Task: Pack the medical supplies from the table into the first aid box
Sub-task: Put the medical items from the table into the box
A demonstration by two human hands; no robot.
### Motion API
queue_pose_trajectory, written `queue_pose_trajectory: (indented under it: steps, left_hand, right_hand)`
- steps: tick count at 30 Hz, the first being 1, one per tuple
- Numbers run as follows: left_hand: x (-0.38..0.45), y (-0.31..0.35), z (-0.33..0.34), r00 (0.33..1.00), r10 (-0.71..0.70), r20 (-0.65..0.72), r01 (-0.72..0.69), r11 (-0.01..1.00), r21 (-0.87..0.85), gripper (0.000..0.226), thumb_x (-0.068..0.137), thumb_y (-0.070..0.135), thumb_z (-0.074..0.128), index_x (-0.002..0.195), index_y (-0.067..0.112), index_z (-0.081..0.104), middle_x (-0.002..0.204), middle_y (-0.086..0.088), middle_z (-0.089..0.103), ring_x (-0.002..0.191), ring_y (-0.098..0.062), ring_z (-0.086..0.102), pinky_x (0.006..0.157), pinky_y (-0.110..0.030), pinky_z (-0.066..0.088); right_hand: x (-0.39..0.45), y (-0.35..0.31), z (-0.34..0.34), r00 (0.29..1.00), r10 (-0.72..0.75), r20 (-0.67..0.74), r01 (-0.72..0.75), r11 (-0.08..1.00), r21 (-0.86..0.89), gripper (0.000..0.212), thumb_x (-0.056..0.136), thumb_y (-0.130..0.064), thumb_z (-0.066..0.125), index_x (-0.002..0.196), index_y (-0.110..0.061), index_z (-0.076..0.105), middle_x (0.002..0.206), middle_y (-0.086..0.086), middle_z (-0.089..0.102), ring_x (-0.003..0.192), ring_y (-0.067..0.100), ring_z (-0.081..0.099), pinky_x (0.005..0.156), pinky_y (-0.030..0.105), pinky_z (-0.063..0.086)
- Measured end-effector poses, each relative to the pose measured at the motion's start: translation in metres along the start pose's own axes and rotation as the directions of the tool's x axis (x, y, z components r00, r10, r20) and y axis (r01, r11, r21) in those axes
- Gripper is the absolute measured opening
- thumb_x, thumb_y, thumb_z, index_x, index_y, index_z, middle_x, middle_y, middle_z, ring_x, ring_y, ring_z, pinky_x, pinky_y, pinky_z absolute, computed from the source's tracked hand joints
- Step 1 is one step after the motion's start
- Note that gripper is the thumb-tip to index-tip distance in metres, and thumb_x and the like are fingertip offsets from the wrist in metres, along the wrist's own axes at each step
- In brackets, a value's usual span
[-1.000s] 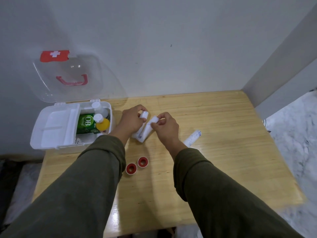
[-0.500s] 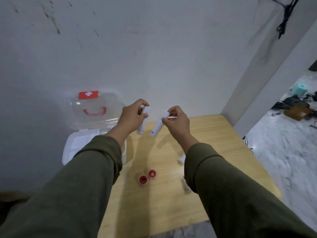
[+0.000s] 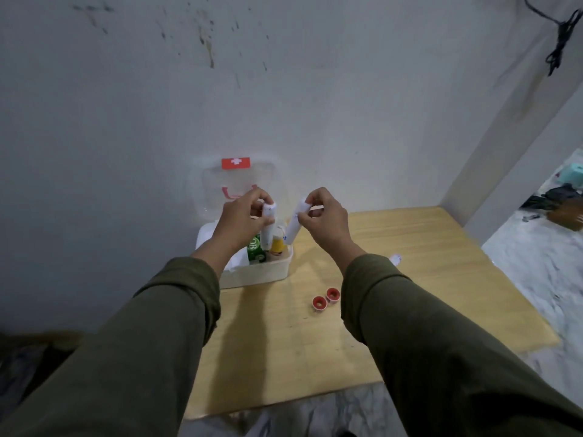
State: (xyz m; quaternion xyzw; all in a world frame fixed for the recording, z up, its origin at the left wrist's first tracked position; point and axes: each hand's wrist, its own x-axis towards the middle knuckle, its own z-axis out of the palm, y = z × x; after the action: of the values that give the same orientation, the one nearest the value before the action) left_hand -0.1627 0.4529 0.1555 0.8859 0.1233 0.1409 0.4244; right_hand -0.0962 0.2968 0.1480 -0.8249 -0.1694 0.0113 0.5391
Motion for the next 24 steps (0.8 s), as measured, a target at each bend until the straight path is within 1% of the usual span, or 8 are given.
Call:
queue_pose_trajectory:
  steps: [3, 5, 9, 12, 14, 16, 18, 24]
  left_hand:
    - [-0.006, -0.017, 0.005, 1.000, -0.015, 0.007, 0.015, 1.000, -0.007, 0.024, 0.079, 0.014, 0.073, 0.095, 0.024, 0.057, 0.093, 0.002, 0.063, 0.084, -0.012, 0.061, 0.066, -0.012, 0.041]
    - [-0.006, -0.026, 0.010, 1.000, -0.022, 0.008, 0.022, 1.000, -0.006, 0.024, 0.080, 0.015, 0.072, 0.094, 0.025, 0.057, 0.093, 0.002, 0.064, 0.085, -0.013, 0.061, 0.068, -0.015, 0.043]
    - [-0.003, -0.042, 0.019, 0.999, -0.030, 0.020, 0.031, 1.000, -0.003, 0.023, 0.081, 0.016, 0.071, 0.096, 0.023, 0.056, 0.093, -0.002, 0.067, 0.086, -0.017, 0.063, 0.074, -0.025, 0.050]
    - [-0.001, -0.051, 0.027, 0.998, -0.045, 0.046, 0.044, 0.999, 0.013, 0.021, 0.080, 0.016, 0.071, 0.094, 0.023, 0.056, 0.088, -0.003, 0.066, 0.083, -0.019, 0.063, 0.067, -0.026, 0.052]
    - [0.000, -0.058, 0.032, 0.995, -0.063, 0.079, 0.062, 0.998, 0.022, 0.023, 0.079, 0.015, 0.072, 0.091, 0.024, 0.055, 0.086, -0.002, 0.065, 0.082, -0.018, 0.063, 0.062, -0.022, 0.051]
    - [0.001, -0.065, 0.036, 0.990, -0.083, 0.114, 0.080, 0.996, 0.032, 0.025, 0.077, 0.015, 0.074, 0.089, 0.024, 0.055, 0.086, -0.002, 0.065, 0.081, -0.017, 0.063, 0.060, -0.020, 0.050]
    - [0.002, -0.070, 0.038, 0.986, -0.096, 0.137, 0.091, 0.995, 0.040, 0.025, 0.075, 0.014, 0.076, 0.087, 0.022, 0.056, 0.087, -0.003, 0.065, 0.081, -0.016, 0.063, 0.061, -0.017, 0.047]
    - [0.005, -0.084, 0.044, 0.975, -0.122, 0.188, 0.115, 0.992, 0.049, 0.016, 0.077, 0.011, 0.073, 0.088, 0.015, 0.062, 0.095, -0.003, 0.067, 0.084, -0.013, 0.063, 0.065, -0.013, 0.043]
  right_hand:
    - [-0.005, 0.005, 0.016, 0.999, -0.022, 0.029, 0.024, 0.998, -0.050, 0.020, 0.081, -0.004, 0.066, 0.088, -0.016, 0.051, 0.095, 0.001, 0.061, 0.079, 0.020, 0.066, 0.069, 0.031, 0.058]
    - [-0.006, 0.010, 0.025, 0.998, -0.038, 0.052, 0.042, 0.995, -0.090, 0.020, 0.080, -0.004, 0.066, 0.087, -0.016, 0.051, 0.094, 0.001, 0.061, 0.082, 0.023, 0.066, 0.072, 0.035, 0.058]
    - [-0.002, 0.024, 0.037, 0.993, -0.065, 0.099, 0.080, 0.984, -0.161, 0.017, 0.080, -0.006, 0.066, 0.090, -0.013, 0.054, 0.093, -0.001, 0.060, 0.081, 0.021, 0.064, 0.065, 0.023, 0.051]
    - [0.001, 0.037, 0.044, 0.986, -0.071, 0.154, 0.103, 0.973, -0.207, 0.015, 0.081, -0.006, 0.064, 0.090, -0.012, 0.054, 0.092, -0.001, 0.059, 0.078, 0.017, 0.061, 0.058, 0.009, 0.042]
    - [0.001, 0.045, 0.048, 0.979, -0.084, 0.187, 0.129, 0.961, -0.243, 0.015, 0.079, -0.006, 0.064, 0.089, -0.011, 0.054, 0.092, 0.000, 0.061, 0.078, 0.015, 0.059, 0.058, 0.007, 0.041]
    - [0.000, 0.053, 0.050, 0.970, -0.114, 0.216, 0.175, 0.941, -0.290, 0.015, 0.077, -0.005, 0.064, 0.089, -0.009, 0.055, 0.093, 0.003, 0.064, 0.083, 0.018, 0.058, 0.068, 0.022, 0.048]
    - [-0.001, 0.060, 0.051, 0.962, -0.121, 0.244, 0.202, 0.918, -0.342, 0.015, 0.077, -0.006, 0.063, 0.091, -0.009, 0.057, 0.094, 0.004, 0.065, 0.089, 0.023, 0.057, 0.076, 0.034, 0.047]
    - [-0.001, 0.070, 0.052, 0.943, -0.079, 0.324, 0.236, 0.846, -0.479, 0.017, 0.082, -0.015, 0.062, 0.099, -0.013, 0.060, 0.105, 0.004, 0.064, 0.109, 0.024, 0.050, 0.090, 0.041, 0.042]
